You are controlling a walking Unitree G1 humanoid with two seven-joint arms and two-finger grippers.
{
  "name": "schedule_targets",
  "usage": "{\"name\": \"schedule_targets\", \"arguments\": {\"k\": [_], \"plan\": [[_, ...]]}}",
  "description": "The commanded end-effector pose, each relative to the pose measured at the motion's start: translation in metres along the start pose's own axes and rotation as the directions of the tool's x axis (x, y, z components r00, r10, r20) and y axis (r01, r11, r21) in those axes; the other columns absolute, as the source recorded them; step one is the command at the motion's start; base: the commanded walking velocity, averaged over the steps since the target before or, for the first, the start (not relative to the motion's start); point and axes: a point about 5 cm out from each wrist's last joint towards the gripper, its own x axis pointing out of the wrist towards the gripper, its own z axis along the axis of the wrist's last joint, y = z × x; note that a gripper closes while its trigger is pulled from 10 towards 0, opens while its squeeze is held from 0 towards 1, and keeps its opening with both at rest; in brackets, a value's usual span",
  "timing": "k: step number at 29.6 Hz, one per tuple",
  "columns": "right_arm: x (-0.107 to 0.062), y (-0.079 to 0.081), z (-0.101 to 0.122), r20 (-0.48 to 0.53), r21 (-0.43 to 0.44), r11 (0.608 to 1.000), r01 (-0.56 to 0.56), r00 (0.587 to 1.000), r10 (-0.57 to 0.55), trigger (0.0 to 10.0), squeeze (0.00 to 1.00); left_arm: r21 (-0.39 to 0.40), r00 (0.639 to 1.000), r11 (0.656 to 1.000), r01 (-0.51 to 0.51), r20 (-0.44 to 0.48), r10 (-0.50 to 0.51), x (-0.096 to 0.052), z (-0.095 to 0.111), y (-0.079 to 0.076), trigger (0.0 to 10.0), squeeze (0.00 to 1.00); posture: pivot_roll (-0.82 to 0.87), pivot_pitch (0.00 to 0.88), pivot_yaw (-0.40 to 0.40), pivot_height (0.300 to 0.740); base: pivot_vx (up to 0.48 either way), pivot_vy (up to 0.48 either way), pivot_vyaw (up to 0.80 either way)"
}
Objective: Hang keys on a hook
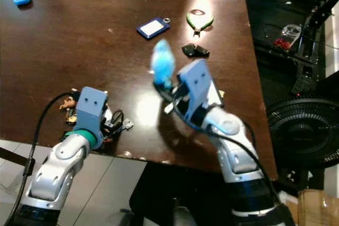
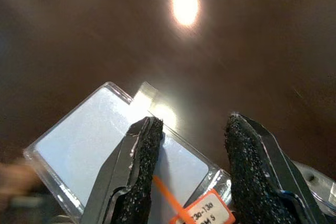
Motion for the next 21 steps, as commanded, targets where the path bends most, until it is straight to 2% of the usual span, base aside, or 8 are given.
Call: {"name": "schedule_targets", "arguments": {"k": [1,3,5,7,9,15,21], "plan": [[-0.007,-0.004,-0.003,0.004,0.023,0.998,0.065,0.998,-0.065,10.0,0.00,0.012,0.999,0.999,-0.036,0.025,0.036,-0.006,0.003,0.007,10.0,0.00,-0.07,0.162,0.113,0.740,0.000,0.000,0.00],[-0.020,-0.002,-0.015,-0.023,0.054,0.990,0.131,0.991,-0.129,10.0,0.00,0.048,0.995,0.995,-0.084,0.053,0.082,-0.019,0.006,0.018,10.0,0.00,-0.07,0.139,0.110,0.740,0.000,0.000,0.00],[-0.020,-0.002,-0.015,-0.023,0.054,0.990,0.131,0.991,-0.129,10.0,0.00,0.048,0.995,0.995,-0.084,0.053,0.082,-0.019,0.006,0.018,10.0,0.00,-0.07,0.139,0.110,0.740,0.000,0.000,0.00],[-0.031,0.002,-0.024,-0.049,0.066,0.985,0.162,0.986,-0.159,10.0,0.00,0.060,0.989,0.989,-0.137,0.056,0.134,-0.028,0.005,0.028,10.0,0.00,-0.07,0.115,0.103,0.740,0.000,0.000,0.00],[-0.033,0.003,-0.024,-0.050,0.074,0.983,0.170,0.985,-0.167,10.0,0.00,0.059,0.986,0.986,-0.158,0.055,0.155,-0.030,0.003,0.031,10.0,0.00,-0.07,0.108,0.101,0.740,0.000,0.000,0.00],[-0.032,0.003,-0.023,-0.045,0.088,0.978,0.191,0.981,-0.188,10.0,0.00,0.046,0.983,0.983,-0.178,0.049,0.176,-0.028,0.001,0.034,10.0,0.00,-0.08,0.093,0.100,0.740,0.000,0.000,0.00],[-0.033,-0.001,-0.023,-0.050,0.060,0.970,0.236,0.971,-0.233,10.0,0.00,0.046,0.987,0.987,-0.154,0.052,0.152,-0.023,0.002,0.028,10.0,0.00,-0.09,0.087,0.104,0.740,0.000,0.000,0.00]]}}
